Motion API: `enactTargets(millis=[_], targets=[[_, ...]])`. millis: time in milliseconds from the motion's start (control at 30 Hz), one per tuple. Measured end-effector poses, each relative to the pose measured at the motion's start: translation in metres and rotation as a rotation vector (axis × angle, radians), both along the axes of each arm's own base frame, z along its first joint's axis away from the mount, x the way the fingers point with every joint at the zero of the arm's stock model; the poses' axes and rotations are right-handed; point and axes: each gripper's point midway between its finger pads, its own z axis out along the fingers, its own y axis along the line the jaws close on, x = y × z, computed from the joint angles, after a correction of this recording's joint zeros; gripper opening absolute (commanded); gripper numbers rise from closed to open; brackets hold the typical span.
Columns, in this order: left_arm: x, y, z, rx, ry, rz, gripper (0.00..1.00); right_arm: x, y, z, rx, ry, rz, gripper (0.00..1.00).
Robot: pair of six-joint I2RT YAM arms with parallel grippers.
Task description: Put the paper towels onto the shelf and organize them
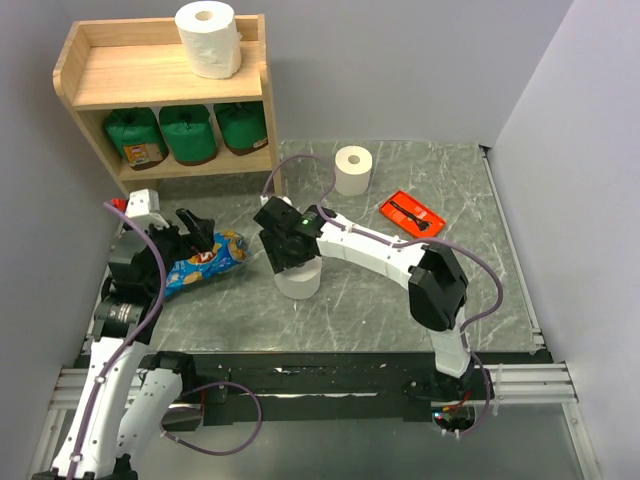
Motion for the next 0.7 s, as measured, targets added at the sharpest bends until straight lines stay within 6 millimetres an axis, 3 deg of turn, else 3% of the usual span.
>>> enactTargets(millis=[133,267,367,500,567,700], targets=[[0.009,0.004,-0.018,0.013,0.07,0.027,0.97,0.005,-0.004,0.003,-0.014,-0.017,-0.012,0.76],[0.016,-0.001,-0.04,0.036,0.153,0.016,0.98,0.009,-0.008,0.017,0.005,-0.057,-0.022,0.81],[0.015,-0.01,-0.054,0.064,0.227,-0.007,0.99,0.001,-0.027,0.033,0.021,-0.09,-0.032,0.82],[0.017,-0.039,-0.056,0.087,0.3,-0.091,0.99,-0.019,-0.067,0.057,0.063,-0.148,-0.061,0.92],[0.015,-0.064,-0.056,0.103,0.329,-0.154,0.99,-0.031,-0.09,0.066,0.088,-0.176,-0.082,1.0],[0.01,-0.108,-0.066,0.121,0.395,-0.279,0.99,-0.055,-0.132,0.06,0.118,-0.201,-0.132,1.0]])
